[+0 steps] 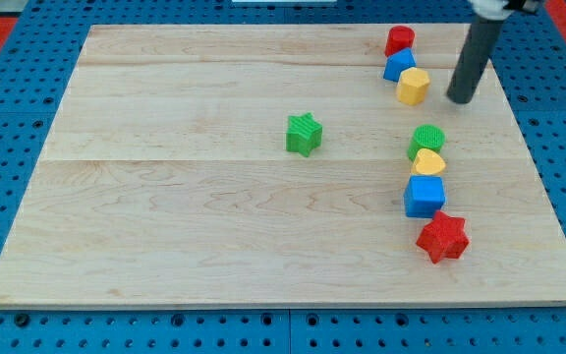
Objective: Push the red circle a bit down
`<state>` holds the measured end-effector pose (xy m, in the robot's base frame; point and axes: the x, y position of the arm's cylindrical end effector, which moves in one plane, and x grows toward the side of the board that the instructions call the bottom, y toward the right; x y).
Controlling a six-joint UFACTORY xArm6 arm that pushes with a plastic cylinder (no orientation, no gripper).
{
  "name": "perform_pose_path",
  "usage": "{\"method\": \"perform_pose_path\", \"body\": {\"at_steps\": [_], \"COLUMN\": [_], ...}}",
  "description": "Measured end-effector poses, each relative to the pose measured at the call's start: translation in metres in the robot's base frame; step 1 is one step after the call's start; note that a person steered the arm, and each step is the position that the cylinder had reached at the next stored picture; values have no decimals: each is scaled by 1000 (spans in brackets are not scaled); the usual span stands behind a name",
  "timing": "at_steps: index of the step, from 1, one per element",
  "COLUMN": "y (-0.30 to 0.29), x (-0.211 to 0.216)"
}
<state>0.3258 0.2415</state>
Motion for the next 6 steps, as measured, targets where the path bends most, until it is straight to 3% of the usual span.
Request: {"method": "perform_pose_path", "body": {"at_steps": [2, 3, 4, 6], "y": [7, -8, -53, -69], "x": [-112, -134, -118, -84]}}
